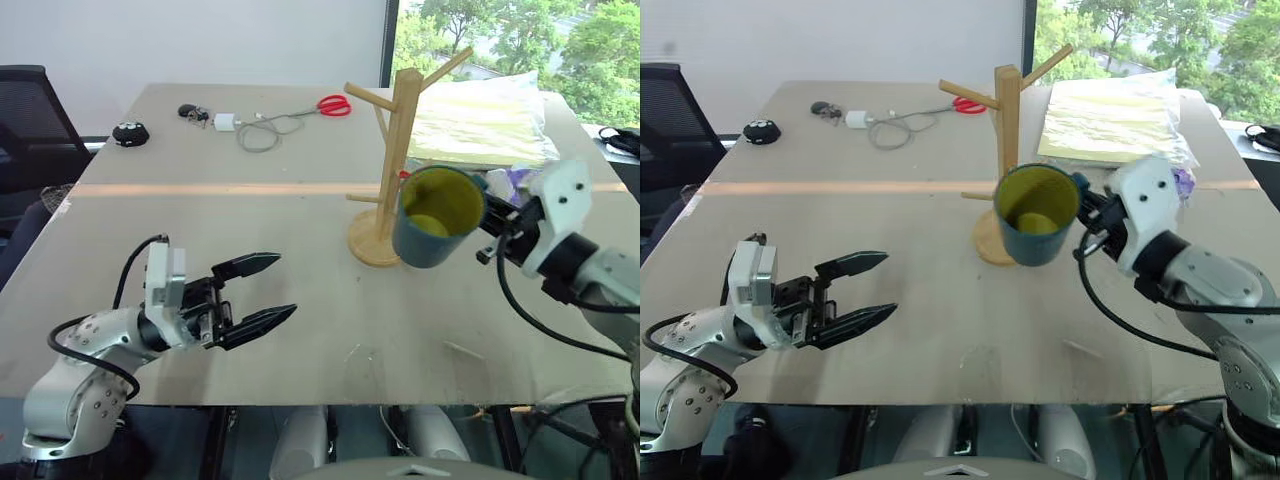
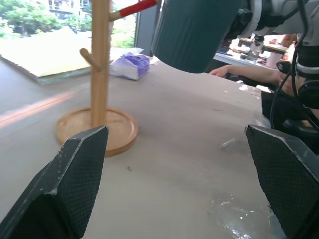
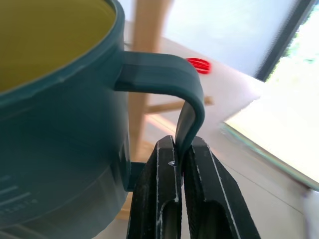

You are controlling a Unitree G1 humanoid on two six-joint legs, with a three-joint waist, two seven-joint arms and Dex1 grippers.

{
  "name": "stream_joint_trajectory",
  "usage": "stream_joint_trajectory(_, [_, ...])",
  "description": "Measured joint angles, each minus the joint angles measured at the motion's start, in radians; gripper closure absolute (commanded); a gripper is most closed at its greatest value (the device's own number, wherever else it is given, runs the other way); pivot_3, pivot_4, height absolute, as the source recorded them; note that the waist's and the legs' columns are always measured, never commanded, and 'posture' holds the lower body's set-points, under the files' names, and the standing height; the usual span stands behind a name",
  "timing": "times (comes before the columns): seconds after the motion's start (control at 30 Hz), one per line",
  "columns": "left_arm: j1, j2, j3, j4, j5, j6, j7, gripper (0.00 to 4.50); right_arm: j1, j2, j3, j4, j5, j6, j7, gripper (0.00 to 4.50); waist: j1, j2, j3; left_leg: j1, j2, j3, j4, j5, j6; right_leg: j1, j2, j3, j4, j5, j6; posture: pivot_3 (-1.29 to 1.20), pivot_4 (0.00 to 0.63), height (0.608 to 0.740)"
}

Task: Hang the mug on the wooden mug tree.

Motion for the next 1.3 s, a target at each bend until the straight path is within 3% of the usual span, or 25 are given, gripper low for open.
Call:
stream_joint_trajectory(0.2, [0.002, 0.000, 0.001, 0.013, 0.000, -0.001, -0.011, 0.00, -0.134, 0.047, 0.039, -0.021, 0.031, 0.239, -0.094, 4.48, 0.003, 0.000, 0.000, -0.002, -0.001, 0.002, 0.000, 0.000, 0.000, -0.001, -0.002, 0.000, -0.001, 0.000, 0.000, 0.00, 0.150, 0.740])
stream_joint_trajectory(0.43, [0.001, 0.000, -0.004, -0.001, -0.002, 0.008, 0.010, 0.00, -0.252, 0.151, 0.069, 0.011, -0.027, 0.386, -0.156, 4.48, -0.011, 0.000, 0.000, -0.002, 0.000, 0.001, 0.000, 0.000, 0.000, -0.001, -0.001, 0.000, 0.000, 0.000, 0.000, 0.00, 0.150, 0.740])
stream_joint_trajectory(0.87, [0.043, -0.019, -0.003, -0.060, -0.007, 0.024, 0.079, 0.00, -0.379, 0.202, 0.330, 0.289, -0.238, 0.275, -0.179, 4.48, -0.017, 0.000, 0.000, -0.002, -0.001, 0.002, -0.001, 0.002, -0.004, -0.002, -0.001, 0.000, -0.001, 0.000, 0.000, 0.00, 0.150, 0.740])
stream_joint_trajectory(0.97, [0.048, -0.020, -0.002, -0.070, -0.008, 0.024, 0.088, 0.00, -0.372, 0.176, 0.337, 0.289, -0.245, 0.254, -0.150, 3.80, -0.017, 0.000, 0.000, -0.002, -0.001, 0.002, -0.001, 0.002, -0.004, -0.002, -0.001, 0.000, -0.001, 0.000, 0.000, 0.00, 0.150, 0.740])
stream_joint_trajectory(1.07, [0.056, -0.020, 0.000, -0.088, -0.021, 0.029, 0.114, 0.00, -0.341, 0.147, 0.321, 0.286, -0.247, 0.242, -0.110, 2.42, -0.018, 0.000, 0.000, -0.002, 0.000, 0.002, -0.001, 0.002, -0.003, -0.002, -0.001, 0.000, -0.001, 0.000, 0.000, 0.00, 0.150, 0.740])
stream_joint_trajectory(1.3, [0.004, -0.010, -0.004, -0.112, -0.065, 0.113, 0.221, 0.00, -0.187, 0.014, 0.099, 0.115, -0.113, 0.184, 0.127, 2.42, -0.015, 0.000, 0.001, -0.002, 0.000, 0.000, -0.001, 0.000, 0.000, -0.002, -0.001, -0.001, -0.001, 0.000, 0.001, 0.00, 0.150, 0.740])
